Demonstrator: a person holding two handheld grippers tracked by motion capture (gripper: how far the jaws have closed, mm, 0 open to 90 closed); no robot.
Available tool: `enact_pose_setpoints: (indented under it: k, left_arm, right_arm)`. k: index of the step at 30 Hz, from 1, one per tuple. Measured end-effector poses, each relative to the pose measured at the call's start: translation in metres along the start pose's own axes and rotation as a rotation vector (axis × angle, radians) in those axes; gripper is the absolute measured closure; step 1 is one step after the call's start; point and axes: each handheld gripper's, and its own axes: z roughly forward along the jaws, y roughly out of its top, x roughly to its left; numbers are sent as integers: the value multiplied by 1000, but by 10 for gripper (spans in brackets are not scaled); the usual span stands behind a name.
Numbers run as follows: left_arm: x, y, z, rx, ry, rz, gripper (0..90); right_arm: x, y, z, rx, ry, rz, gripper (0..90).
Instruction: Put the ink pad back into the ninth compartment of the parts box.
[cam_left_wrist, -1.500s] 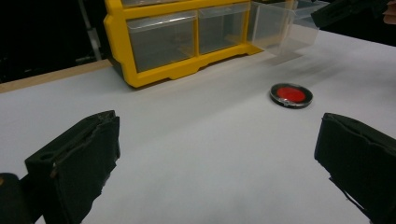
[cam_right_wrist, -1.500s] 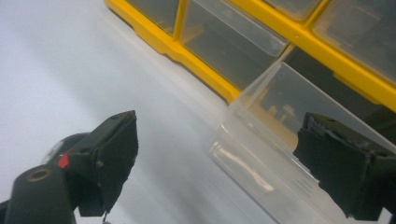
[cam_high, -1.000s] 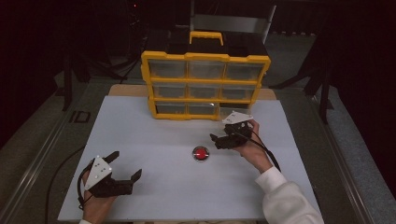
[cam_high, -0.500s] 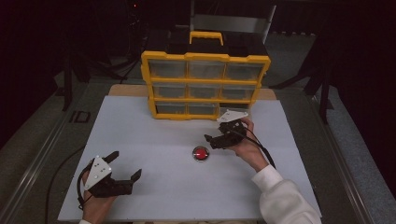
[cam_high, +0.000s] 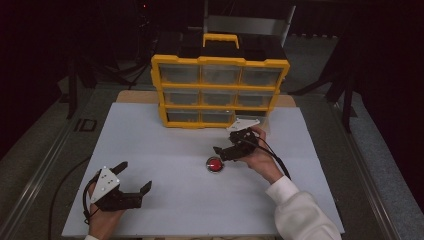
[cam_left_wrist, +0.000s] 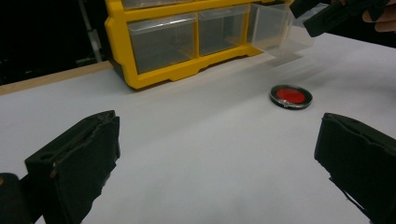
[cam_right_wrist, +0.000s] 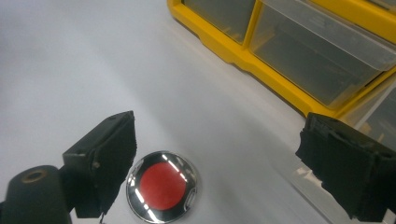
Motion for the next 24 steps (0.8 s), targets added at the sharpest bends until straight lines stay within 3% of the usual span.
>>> enact_pose_setpoints:
  k: [10, 24]
  left_arm:
    - [0, 0, 0, 1, 0, 1, 4]
    - [0, 0, 1, 0, -2, -1, 4]
  right_arm:
    - [3, 2, 5, 35, 60, 8, 102]
    - [12, 4, 13, 74, 105, -12, 102]
